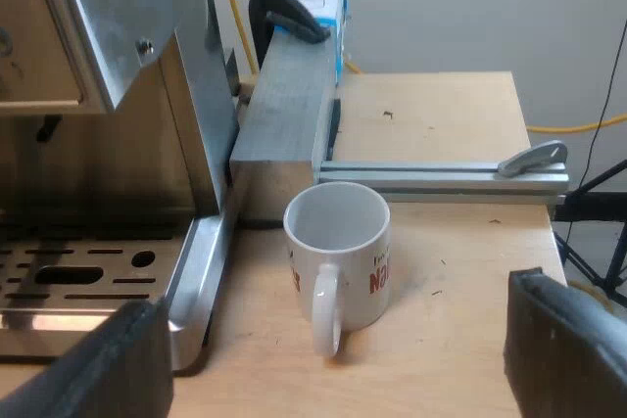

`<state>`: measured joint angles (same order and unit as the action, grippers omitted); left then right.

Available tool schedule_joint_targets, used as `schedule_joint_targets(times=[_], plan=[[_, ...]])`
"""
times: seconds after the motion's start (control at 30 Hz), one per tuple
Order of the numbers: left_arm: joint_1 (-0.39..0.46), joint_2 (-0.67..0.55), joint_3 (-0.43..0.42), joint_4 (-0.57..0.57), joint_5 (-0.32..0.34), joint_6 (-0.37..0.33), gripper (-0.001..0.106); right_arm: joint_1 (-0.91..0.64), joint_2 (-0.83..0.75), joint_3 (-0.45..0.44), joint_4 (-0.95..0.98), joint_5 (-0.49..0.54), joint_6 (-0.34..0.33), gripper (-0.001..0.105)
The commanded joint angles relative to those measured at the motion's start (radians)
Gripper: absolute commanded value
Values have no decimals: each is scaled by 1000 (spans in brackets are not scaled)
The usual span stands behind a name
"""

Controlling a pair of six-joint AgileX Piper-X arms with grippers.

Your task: Put the handle in the coffee machine

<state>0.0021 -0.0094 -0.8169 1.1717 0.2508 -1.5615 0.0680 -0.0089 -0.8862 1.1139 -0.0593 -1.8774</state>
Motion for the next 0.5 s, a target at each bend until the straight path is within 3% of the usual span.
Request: schedule_joint_targets(times=[0.03,0.23,0.5], plan=[[2,-55,31,-46,-63,-12,97,-7,-45,11,-32,-12,-5,71],[2,-55,99,-117,-84,-12,97,-7,-44,64,-88,-61,-5,71],[2,-53,182,-124,-84,-12,97,-7,-44,172,-124,-120,-5,71]])
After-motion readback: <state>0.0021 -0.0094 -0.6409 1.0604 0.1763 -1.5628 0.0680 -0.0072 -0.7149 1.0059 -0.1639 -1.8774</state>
